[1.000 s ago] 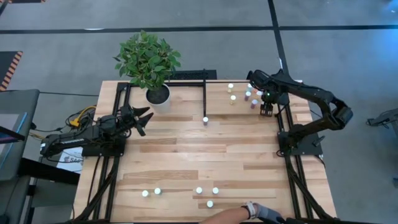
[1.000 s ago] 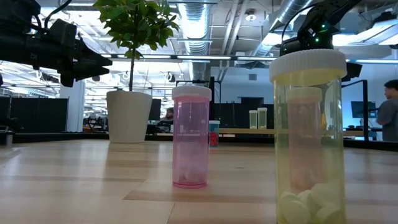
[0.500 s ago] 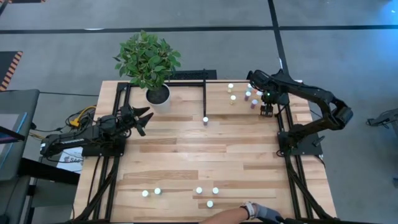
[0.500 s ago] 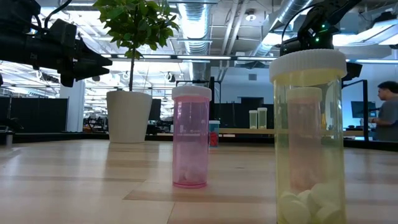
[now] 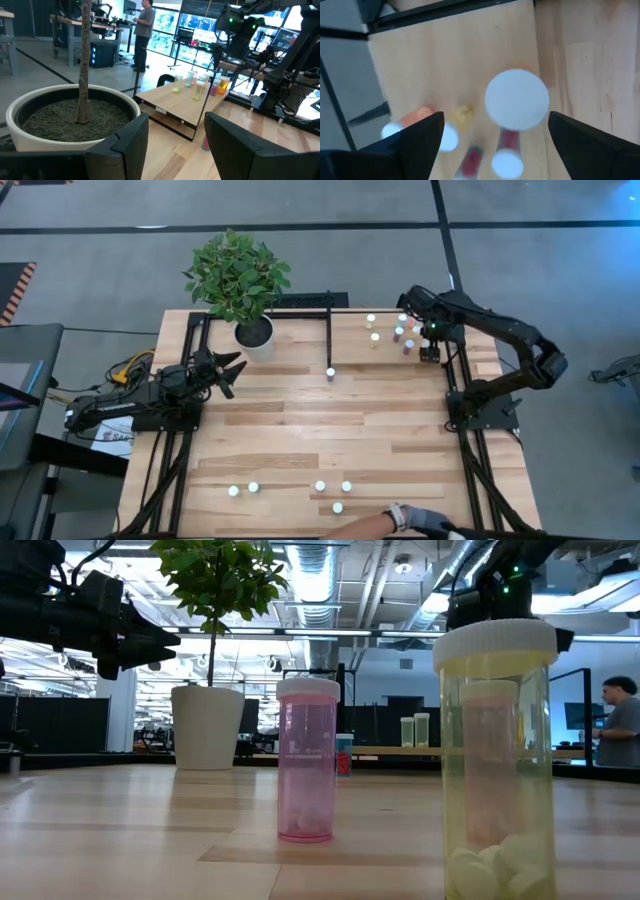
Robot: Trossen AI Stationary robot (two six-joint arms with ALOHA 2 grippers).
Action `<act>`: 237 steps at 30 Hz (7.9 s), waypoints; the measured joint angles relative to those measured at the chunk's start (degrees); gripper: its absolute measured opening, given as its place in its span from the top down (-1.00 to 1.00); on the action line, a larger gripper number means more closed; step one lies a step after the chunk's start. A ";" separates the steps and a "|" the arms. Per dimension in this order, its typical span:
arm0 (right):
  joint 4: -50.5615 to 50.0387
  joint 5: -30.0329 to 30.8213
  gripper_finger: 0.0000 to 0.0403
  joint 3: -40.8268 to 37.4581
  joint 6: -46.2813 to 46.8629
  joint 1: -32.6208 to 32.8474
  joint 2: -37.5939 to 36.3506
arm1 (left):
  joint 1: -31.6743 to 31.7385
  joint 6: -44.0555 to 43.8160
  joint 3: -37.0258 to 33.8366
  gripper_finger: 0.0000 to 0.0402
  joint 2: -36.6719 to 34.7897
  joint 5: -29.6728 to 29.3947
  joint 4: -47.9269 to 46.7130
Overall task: Pick and place medicine bottles onto shelf by color
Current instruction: Put the top blue pill bottle on the shelf
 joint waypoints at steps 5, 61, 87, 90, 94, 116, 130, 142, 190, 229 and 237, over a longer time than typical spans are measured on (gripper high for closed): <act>-3.63 -0.02 -0.89 4.80 -4.87 0.10 -0.02 | -0.02 0.00 0.00 0.10 0.00 0.00 0.00; 9.80 -3.04 -0.54 42.56 -66.55 36.59 38.87 | -0.01 0.00 0.00 0.10 0.00 0.03 0.00; 7.50 0.06 -0.55 42.54 -67.91 37.02 43.21 | -0.01 0.00 -0.01 0.10 0.00 0.02 0.00; 7.54 1.85 -0.55 42.44 -66.96 37.97 43.06 | -0.01 0.00 -0.01 0.10 0.00 0.02 0.00; 7.71 5.18 -0.55 42.44 -65.06 39.42 42.97 | 0.00 0.00 0.00 0.10 0.00 0.02 0.00; 9.43 13.56 -0.55 42.27 -58.82 41.80 50.62 | -0.01 0.00 0.00 0.10 0.00 0.00 0.00; 9.18 13.38 -0.25 42.35 -58.56 40.54 50.73 | -0.01 0.00 0.00 0.10 0.00 0.00 0.00; 9.13 13.27 0.23 42.35 -58.42 40.24 50.73 | 0.00 0.00 0.00 0.10 0.00 0.00 0.00; -11.41 11.02 0.32 30.79 -48.35 22.28 20.74 | -0.01 0.00 0.00 0.10 -0.02 -0.15 0.00; -0.46 11.55 0.27 33.15 -44.01 9.05 34.73 | 0.00 0.00 0.00 0.10 -0.02 -0.18 0.00; -1.45 12.03 0.26 33.16 -41.63 9.01 36.21 | -0.02 0.00 0.00 0.10 -0.02 -0.15 0.00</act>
